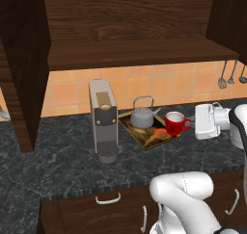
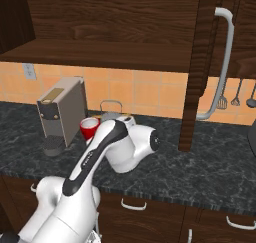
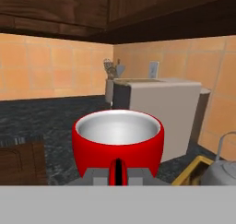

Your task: Pick the kettle from the counter and place it on the tray. Then pick the mug from the cabinet and place it on the tray. Then close the cabinet doors.

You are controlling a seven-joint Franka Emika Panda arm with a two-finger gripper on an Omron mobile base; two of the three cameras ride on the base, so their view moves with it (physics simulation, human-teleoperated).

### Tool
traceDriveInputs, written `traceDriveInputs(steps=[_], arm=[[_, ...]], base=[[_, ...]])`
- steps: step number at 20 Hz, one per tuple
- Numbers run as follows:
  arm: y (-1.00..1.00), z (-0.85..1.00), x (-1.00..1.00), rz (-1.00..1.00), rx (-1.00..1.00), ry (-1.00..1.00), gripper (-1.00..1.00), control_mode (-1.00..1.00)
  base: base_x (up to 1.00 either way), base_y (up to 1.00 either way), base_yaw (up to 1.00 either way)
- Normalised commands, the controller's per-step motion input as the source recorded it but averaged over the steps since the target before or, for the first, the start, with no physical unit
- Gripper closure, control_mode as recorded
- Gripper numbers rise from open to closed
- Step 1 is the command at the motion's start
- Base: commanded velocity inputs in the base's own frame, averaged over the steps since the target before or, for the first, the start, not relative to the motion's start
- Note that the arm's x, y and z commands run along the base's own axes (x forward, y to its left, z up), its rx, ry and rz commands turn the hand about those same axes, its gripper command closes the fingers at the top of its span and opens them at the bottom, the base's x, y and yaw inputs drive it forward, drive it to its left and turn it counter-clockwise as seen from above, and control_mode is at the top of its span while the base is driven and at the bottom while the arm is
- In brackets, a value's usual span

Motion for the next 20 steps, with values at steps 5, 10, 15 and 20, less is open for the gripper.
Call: traceDriveInputs(steps=[5, 10, 15, 20], arm=[[0.01, -0.32, 0.26, 0.05, 0.0, 0.0, 1.0, -1.0], [0.03, -0.33, 0.23, 0.08, 0.0, 0.0, 1.0, -1.0], [0.01, -0.26, 0.29, 0.07, 0.0, 0.0, 1.0, -1.0], [0.0, -0.18, 0.32, 0.0, 0.0, 0.02, 1.0, -1.0]], base=[[0.0, 0.0, 0.0], [0.0, 0.0, 0.0], [0.0, 0.0, 0.0], [0.0, 0.0, 0.0]])
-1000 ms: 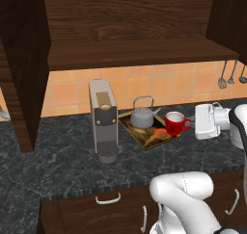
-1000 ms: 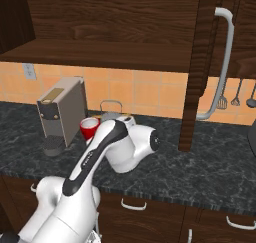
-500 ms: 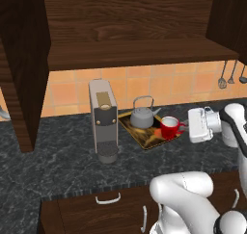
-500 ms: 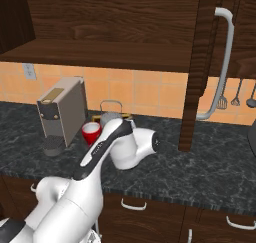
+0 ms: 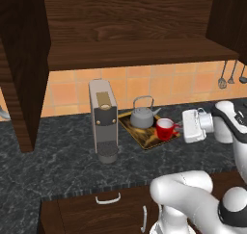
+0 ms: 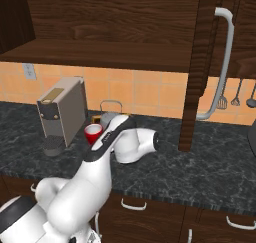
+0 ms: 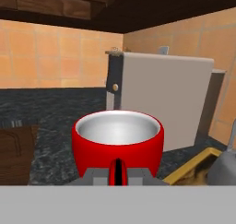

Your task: Pick the kettle from the counter and place it on the tray. Then pick the mug from the cabinet and place it on the tray. Then close the cabinet doors.

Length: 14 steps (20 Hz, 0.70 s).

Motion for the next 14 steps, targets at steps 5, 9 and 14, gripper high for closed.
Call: traceDriveInputs(steps=[5, 9, 14], arm=[[0.0, -0.18, 0.34, 0.0, 0.0, 0.02, 1.0, -1.0], [0.0, -0.16, 0.26, 0.0, 0.0, 0.0, 1.0, -1.0], [0.01, -0.13, 0.18, 0.01, 0.0, 0.0, 1.0, -1.0]], base=[[0.0, 0.0, 0.0], [0.0, 0.0, 0.0], [0.0, 0.0, 0.0]])
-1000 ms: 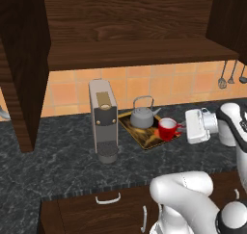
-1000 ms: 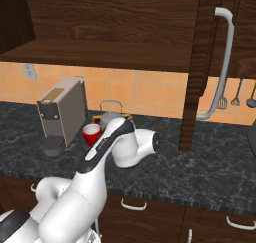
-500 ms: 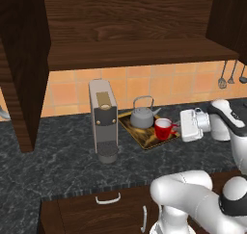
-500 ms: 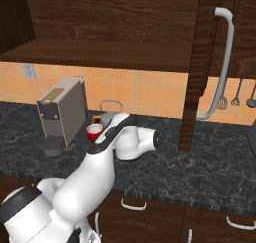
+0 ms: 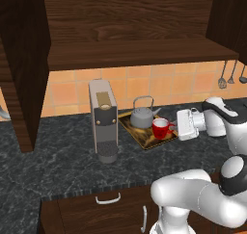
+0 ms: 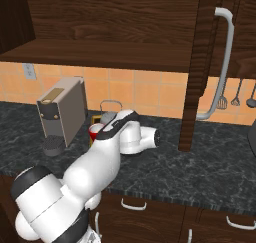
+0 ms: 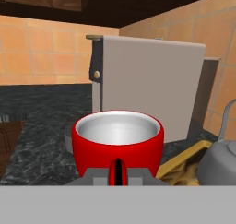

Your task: Pick the kettle from the counter and place it on the tray. Then pick the mug from the cabinet and place it on the tray. Then close the cabinet doors.

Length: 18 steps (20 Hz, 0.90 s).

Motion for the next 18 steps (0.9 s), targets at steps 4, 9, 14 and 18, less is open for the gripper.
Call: traceDriveInputs(steps=[4, 9, 14, 18], arm=[[0.01, -0.12, 0.17, 0.0, 0.0, 0.0, 1.0, -1.0], [0.0, -0.08, 0.07, 0.0, 0.0, 0.0, 1.0, -1.0], [0.0, -0.15, 0.03, 0.0, 0.0, 0.0, 1.0, -1.0], [0.0, -0.23, 0.03, 0.0, 0.0, 0.02, 1.0, -1.0]], base=[[0.0, 0.0, 0.0], [0.0, 0.0, 0.0], [0.0, 0.0, 0.0], [0.0, 0.0, 0.0]])
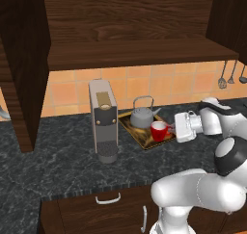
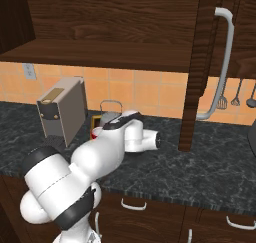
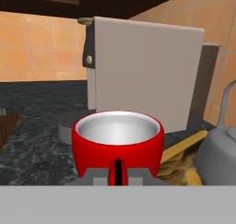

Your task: Pick the kettle from the counter and place it on the tray. Then pick the mug from the cabinet and place it on the tray. Then close the cabinet doors.

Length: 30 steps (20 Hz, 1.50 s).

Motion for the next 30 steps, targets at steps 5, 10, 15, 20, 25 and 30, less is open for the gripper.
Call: traceDriveInputs(steps=[5, 10, 15, 20, 25, 30], arm=[[0.0, -0.21, 0.06, 0.0, 0.0, 0.01, 1.0, -1.0], [0.0, -0.17, 0.15, 0.0, 0.0, 0.0, 1.0, -1.0], [0.0, -0.15, 0.18, 0.01, 0.0, 0.0, 1.0, -1.0], [0.0, -0.11, 0.23, 0.01, 0.0, 0.0, 1.0, -1.0], [0.0, -0.18, 0.2, 0.03, 0.0, 0.0, 1.0, -1.0], [0.0, -0.25, 0.18, 0.03, 0.0, 0.0, 1.0, -1.0]], base=[[0.0, 0.0, 0.0], [0.0, 0.0, 0.0], [0.0, 0.0, 0.0], [0.0, 0.0, 0.0], [0.0, 0.0, 0.0], [0.0, 0.0, 0.0]])
